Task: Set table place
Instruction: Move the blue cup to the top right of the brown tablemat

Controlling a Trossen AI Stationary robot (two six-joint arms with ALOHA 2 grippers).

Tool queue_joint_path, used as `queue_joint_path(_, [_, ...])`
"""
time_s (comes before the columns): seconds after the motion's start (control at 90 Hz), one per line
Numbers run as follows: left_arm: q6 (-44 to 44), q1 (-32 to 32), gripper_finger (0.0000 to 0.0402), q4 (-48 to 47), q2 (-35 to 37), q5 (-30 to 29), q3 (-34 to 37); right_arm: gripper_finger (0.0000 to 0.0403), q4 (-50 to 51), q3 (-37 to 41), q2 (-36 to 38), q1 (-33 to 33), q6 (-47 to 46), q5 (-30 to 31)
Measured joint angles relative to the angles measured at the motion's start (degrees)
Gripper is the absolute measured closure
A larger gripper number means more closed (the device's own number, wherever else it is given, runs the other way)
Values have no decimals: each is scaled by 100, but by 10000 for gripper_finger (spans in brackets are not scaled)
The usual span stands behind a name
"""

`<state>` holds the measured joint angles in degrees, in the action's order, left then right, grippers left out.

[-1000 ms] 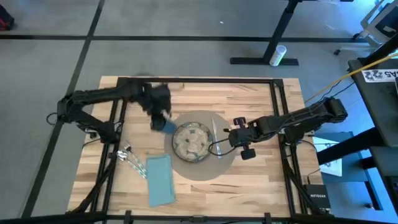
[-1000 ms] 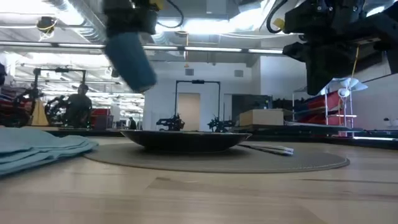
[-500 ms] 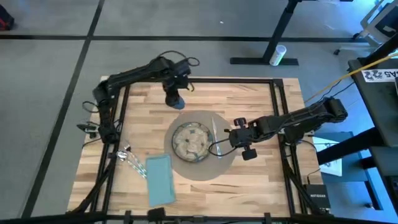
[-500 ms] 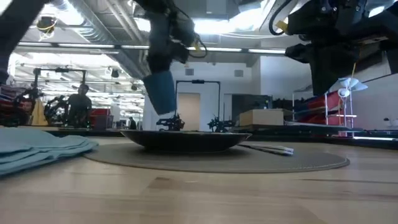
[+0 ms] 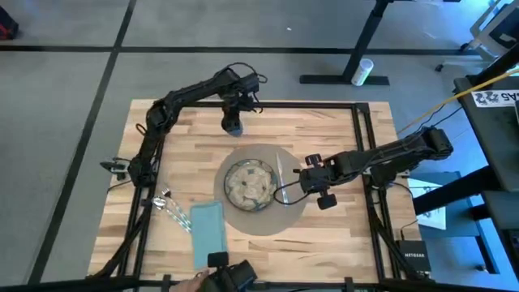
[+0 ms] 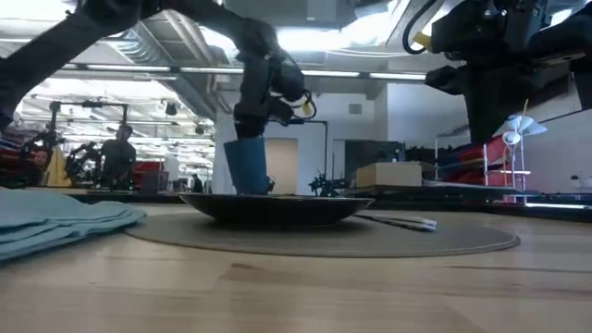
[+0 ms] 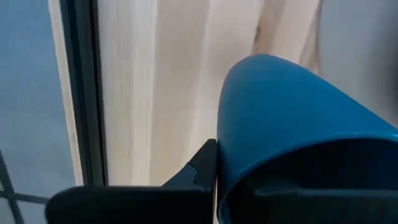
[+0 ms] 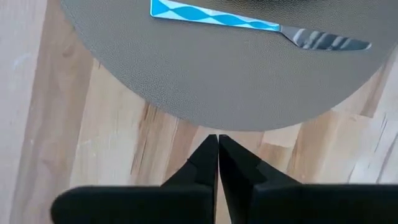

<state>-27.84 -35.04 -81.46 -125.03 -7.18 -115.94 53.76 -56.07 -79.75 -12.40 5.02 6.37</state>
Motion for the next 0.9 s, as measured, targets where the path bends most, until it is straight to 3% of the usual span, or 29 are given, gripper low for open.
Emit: queue_joint_path(0.9, [-520, -8, 401, -38, -358, 55, 24, 403, -57, 0, 0, 0, 2, -103])
